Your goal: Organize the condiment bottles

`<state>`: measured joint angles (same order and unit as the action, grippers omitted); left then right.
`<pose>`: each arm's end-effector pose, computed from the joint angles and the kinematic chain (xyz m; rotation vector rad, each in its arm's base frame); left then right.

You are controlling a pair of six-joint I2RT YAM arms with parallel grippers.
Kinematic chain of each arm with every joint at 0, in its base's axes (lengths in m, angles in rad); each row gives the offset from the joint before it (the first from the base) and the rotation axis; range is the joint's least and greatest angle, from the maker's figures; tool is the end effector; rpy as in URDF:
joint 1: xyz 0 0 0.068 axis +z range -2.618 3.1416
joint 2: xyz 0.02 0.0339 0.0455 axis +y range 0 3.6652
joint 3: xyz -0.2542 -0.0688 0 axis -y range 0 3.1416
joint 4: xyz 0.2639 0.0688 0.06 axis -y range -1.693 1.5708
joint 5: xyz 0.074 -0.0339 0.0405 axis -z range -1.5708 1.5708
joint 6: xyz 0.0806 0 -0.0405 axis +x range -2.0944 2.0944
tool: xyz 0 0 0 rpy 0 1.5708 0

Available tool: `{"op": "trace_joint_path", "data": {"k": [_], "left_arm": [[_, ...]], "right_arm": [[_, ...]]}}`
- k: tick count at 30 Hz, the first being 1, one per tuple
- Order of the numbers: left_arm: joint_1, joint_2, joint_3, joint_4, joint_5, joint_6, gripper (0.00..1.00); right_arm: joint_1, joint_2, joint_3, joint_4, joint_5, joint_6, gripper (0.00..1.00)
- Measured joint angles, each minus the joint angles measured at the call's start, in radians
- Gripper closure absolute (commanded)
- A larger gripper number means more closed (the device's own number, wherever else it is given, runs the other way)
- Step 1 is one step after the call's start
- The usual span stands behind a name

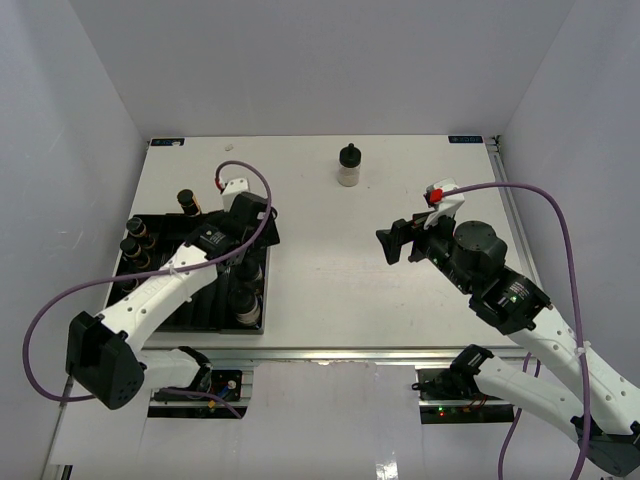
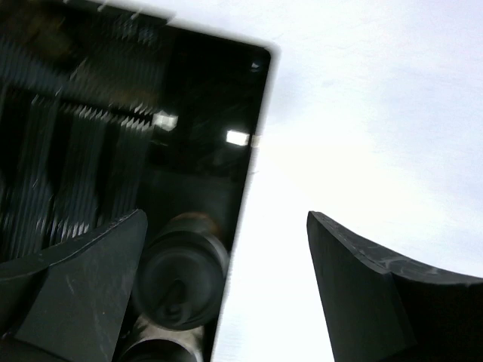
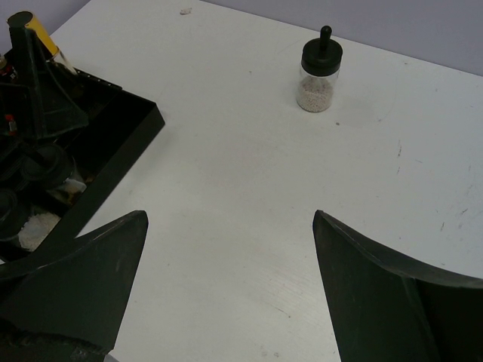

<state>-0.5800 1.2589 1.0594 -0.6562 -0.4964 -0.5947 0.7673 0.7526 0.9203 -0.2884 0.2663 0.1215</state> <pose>0.2783 -0.1364 0.2526 -0.2333 2.2850 0.0090 0.1841 0.1481 0.3722 -0.3470 1.6709 0.4406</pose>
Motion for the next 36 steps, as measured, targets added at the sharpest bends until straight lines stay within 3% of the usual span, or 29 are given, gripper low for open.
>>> {"op": "trace_joint_path", "data": {"k": [10, 20, 29, 36], "left_arm": [[-0.001, 0.393, 0.523, 0.18, 0.296, 0.343, 0.02], [0.002, 0.875, 0.876, 0.299, 0.533, 0.544, 0.03], [0.038, 1.137, 1.064, 0.429, 0.631, 0.643, 0.02], [0.059, 1.22, 1.146, 0.499, 0.667, 0.663, 0.02]], "right_arm": [[0.0, -0.013, 0.008, -0.008, 0.029, -0.005, 0.04], [0.0, -0.069, 0.066, -0.043, 0.088, -0.026, 0.04], [0.0, -0.084, 0.072, -0.061, 0.161, -0.034, 0.04], [0.0, -0.061, 0.072, -0.06, 0.2, -0.051, 0.04]]}}
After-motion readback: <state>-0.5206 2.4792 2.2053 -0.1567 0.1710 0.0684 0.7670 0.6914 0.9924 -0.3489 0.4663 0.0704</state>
